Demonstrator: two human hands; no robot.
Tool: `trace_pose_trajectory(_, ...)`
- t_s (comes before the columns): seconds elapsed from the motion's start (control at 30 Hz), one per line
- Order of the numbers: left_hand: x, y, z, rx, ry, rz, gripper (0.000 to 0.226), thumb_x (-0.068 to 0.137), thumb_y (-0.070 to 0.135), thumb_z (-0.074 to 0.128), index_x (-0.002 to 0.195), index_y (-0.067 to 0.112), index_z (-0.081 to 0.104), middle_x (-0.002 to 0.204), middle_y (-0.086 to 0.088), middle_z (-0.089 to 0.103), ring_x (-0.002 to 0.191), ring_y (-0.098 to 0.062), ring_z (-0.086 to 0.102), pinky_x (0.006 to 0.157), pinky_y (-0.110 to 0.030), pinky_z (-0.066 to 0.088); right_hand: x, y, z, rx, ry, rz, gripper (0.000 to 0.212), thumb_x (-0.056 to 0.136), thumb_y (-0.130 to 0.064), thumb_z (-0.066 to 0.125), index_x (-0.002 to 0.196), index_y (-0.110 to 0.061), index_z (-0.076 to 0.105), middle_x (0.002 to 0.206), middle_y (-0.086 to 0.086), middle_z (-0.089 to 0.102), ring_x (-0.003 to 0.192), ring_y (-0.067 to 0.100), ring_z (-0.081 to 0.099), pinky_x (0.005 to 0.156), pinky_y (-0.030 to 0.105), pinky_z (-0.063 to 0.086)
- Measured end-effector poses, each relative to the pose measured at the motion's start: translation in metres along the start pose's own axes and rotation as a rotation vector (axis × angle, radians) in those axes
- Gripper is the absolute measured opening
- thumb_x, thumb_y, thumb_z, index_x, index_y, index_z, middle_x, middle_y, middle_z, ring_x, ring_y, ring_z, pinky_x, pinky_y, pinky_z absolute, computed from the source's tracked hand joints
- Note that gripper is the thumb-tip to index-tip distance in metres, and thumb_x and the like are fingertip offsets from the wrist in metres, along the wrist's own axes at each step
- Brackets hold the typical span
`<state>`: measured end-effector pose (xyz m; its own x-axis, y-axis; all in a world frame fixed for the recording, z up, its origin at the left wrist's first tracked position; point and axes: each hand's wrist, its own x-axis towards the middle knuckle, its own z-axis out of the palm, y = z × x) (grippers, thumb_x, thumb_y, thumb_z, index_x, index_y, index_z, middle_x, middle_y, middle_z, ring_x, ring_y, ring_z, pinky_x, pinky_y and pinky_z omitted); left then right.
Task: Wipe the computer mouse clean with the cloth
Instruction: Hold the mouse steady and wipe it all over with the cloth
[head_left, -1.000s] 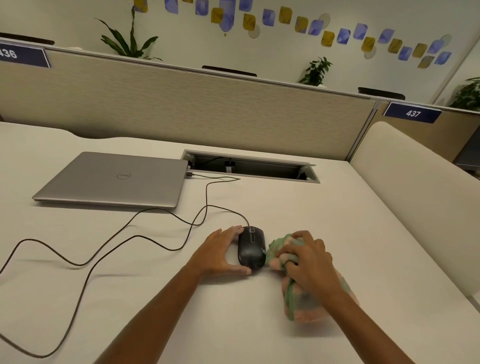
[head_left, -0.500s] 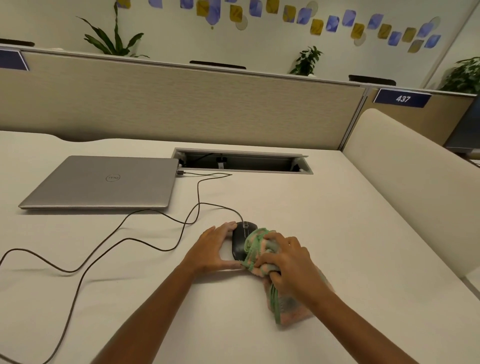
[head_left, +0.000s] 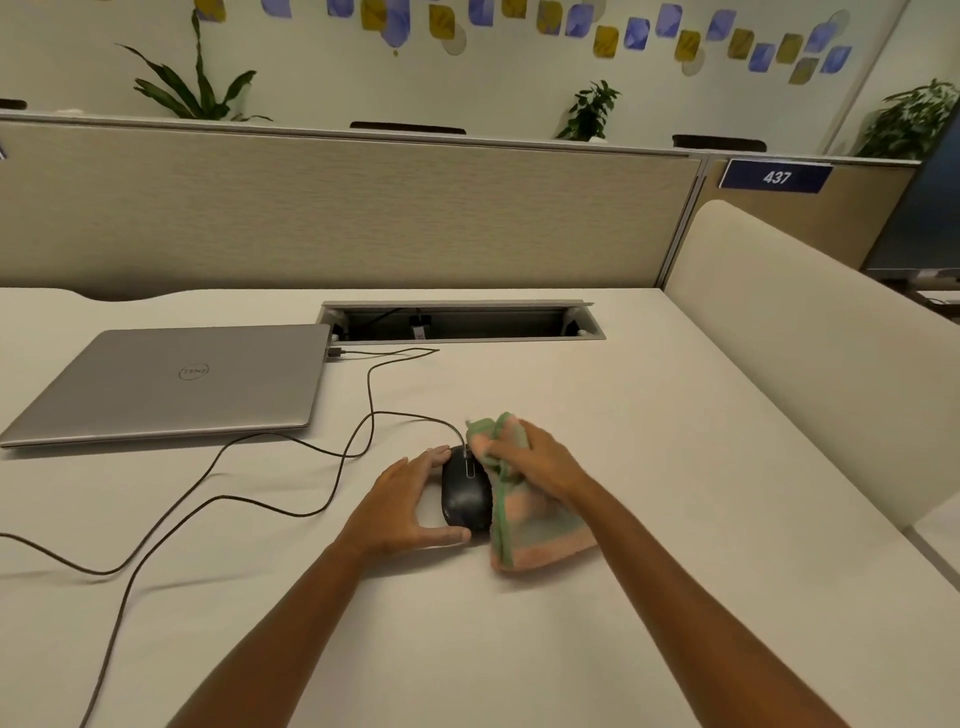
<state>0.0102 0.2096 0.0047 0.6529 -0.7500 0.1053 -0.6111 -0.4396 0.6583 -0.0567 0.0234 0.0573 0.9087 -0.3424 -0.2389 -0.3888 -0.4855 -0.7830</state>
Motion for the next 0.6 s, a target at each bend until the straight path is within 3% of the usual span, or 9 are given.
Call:
trace_pose_trajectory(0.1,0.001,0.0,0.0,0.013,-0.011,-0.003,0.102,0.052,0.073,0.06,0.137,0.029,0.026,0.131,0.022,0.034,0.121,-0.003,0.035,0.107,-0.026,0.025,-0.004,0.001,0.011,-0.247,0.005,-0.033,0.068,0.057,-0.058,0.052,0.117,-0.027,0.05,0.117,0.001,0.057,0.107,0.03,0.052,0.092,0.047,0.043)
trace_pose_trajectory(0.27,0.001,-0.001,0.001,0.013,-0.005,-0.002,0.101,0.052,0.072,0.059,0.138,0.03,0.026,0.129,0.022,0.036,0.12,-0.003,0.035,0.103,-0.024,0.024,-0.026,0.009,0.003,-0.205,-0.093,-0.077,0.068,0.063,-0.027,0.069,0.127,-0.023,0.044,0.121,0.004,0.056,0.106,0.024,0.053,0.088,0.036,0.046)
trace_pose_trajectory(0.5,0.0,0.0,0.002,0.004,0.021,0.003,0.097,0.053,0.069,0.063,0.135,0.031,0.029,0.128,0.017,0.043,0.117,-0.004,0.04,0.101,-0.026,0.028,-0.061,0.026,-0.019,-0.223,-0.282,-0.146,0.062,0.055,-0.023,0.068,0.116,-0.028,0.056,0.102,-0.006,0.061,0.089,0.011,0.056,0.07,0.017,0.044)
trace_pose_trajectory(0.6,-0.002,0.004,0.001,0.004,0.029,0.011,0.097,0.052,0.068,0.063,0.135,0.029,0.03,0.125,0.021,0.04,0.115,0.0,0.039,0.102,-0.024,0.026,-0.055,0.015,-0.038,-0.285,-0.367,-0.101,0.057,0.053,-0.024,0.069,0.109,-0.029,0.062,0.1,-0.005,0.063,0.089,0.012,0.057,0.071,0.021,0.046)
